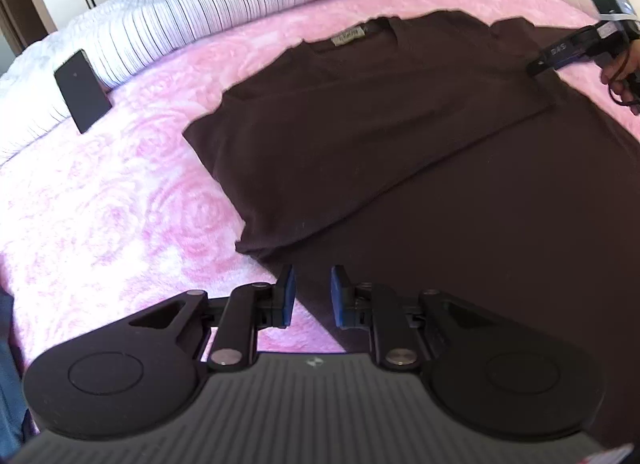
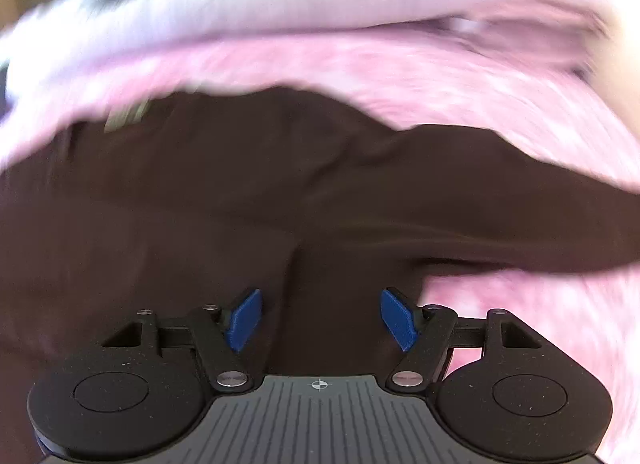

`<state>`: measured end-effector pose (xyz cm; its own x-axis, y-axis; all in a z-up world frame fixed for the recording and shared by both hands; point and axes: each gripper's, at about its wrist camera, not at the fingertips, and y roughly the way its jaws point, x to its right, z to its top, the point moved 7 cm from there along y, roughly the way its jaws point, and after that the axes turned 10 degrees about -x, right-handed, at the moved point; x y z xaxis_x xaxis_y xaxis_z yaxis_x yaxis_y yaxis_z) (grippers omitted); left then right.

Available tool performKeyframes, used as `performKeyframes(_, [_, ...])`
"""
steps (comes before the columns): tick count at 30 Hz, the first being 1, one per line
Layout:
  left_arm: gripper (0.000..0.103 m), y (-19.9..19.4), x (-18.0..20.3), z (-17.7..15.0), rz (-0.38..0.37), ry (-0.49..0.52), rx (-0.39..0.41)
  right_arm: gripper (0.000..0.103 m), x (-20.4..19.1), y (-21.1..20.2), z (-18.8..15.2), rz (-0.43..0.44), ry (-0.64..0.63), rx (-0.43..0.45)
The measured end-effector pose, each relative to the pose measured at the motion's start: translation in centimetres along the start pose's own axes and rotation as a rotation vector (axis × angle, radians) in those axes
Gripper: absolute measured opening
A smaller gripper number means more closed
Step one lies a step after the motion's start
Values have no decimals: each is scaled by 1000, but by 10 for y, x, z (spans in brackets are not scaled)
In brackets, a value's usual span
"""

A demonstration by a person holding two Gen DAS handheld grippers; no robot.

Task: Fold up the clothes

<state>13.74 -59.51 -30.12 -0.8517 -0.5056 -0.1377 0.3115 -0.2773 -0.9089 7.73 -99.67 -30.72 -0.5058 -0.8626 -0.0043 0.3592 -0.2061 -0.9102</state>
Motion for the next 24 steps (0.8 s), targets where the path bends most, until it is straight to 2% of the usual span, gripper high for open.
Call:
performKeyframes(5, [18, -24, 14, 25, 11, 59, 64, 69, 44, -56, -17, 41, 182, 55])
performKeyframes(8, [30, -28, 25, 39, 8, 91, 92, 69, 83, -88, -33, 17, 326, 72])
performKeyframes(10, [34, -27, 35, 46, 14, 115, 91, 69, 114, -108, -43, 2, 411, 84])
performKeyframes(13, [53, -25, 54, 56, 14, 127, 83, 69, 161, -131, -46, -7, 482, 136])
performKeyframes(14, [63, -25, 62, 61, 16, 126, 81, 69, 179, -136, -47, -12, 505, 154])
performKeyframes(19, [78, -25, 104, 96, 58, 127, 58, 69, 266, -126, -37, -10, 628, 207])
performKeyframes(21, [84, -23, 123, 109, 89, 107, 38, 69, 303, -103, -24, 19, 679, 224])
performKeyframes(24, [84, -14, 158, 126, 107, 45, -18, 69, 350, -59, -13, 34, 725, 217])
